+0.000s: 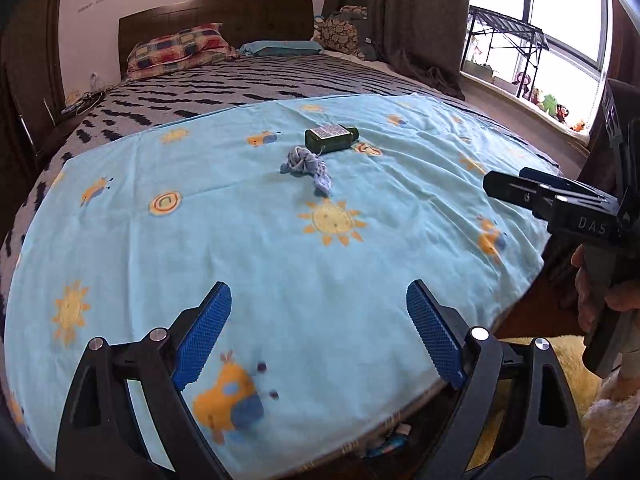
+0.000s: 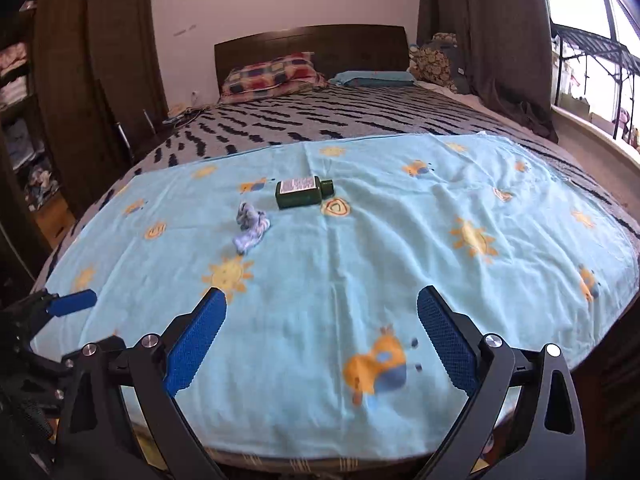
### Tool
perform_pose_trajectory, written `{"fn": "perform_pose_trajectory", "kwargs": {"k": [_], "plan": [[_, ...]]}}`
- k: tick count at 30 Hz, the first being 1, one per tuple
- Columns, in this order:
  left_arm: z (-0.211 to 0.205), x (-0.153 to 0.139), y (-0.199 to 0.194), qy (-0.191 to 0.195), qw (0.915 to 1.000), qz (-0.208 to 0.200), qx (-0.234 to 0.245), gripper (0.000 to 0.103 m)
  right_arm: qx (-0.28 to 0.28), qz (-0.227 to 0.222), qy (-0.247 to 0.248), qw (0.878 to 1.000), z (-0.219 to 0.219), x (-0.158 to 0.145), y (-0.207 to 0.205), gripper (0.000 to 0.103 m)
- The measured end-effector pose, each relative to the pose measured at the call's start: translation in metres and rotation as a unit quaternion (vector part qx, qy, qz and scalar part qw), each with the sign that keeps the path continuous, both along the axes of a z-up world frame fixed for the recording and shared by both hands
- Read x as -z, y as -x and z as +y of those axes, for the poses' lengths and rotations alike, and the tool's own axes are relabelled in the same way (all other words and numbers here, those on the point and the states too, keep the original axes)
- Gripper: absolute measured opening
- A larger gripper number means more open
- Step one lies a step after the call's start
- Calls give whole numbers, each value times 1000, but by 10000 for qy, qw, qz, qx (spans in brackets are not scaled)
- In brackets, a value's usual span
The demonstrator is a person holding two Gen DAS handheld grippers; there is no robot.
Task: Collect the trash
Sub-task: 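Raise both open tools back over the bed toward the remaining items, then grasp the knotted cloth toy with the left tool while the right tool grasps the green bottle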
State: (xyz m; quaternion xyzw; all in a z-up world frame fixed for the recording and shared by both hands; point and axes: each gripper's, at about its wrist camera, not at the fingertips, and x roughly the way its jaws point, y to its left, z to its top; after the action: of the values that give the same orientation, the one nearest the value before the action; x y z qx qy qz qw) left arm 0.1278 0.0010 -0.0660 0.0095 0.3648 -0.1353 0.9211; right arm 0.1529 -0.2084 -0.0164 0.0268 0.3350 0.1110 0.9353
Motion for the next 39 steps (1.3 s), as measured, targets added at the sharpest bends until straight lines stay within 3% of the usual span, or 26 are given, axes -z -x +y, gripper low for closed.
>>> {"fn": "perform_pose_trajectory", "kwargs": {"k": [10, 16, 31, 34, 36, 39], "plan": [[-8, 20, -77, 22, 9996, 287, 4, 84, 169, 342, 15, 9993, 9, 20, -79, 97], [-21, 32, -117, -25, 9991, 418, 108, 73, 333, 510, 61, 9981, 6, 37, -119, 97], [-35, 46, -199, -121, 9981, 600, 79, 72, 367, 547, 93, 9978, 9, 37, -178, 97], [-38, 46, -210, -111, 9980, 614, 137, 65, 314, 594, 126, 9977, 14, 41, -184, 97], [-39, 48, -216, -125, 9973, 681, 228, 46, 283, 627, 93, 9976, 17, 43, -189, 97], [-37, 46, -216, -138, 9971, 680, 305, 38, 222, 655, 22, 9976, 24, 43, -196, 97]]}}
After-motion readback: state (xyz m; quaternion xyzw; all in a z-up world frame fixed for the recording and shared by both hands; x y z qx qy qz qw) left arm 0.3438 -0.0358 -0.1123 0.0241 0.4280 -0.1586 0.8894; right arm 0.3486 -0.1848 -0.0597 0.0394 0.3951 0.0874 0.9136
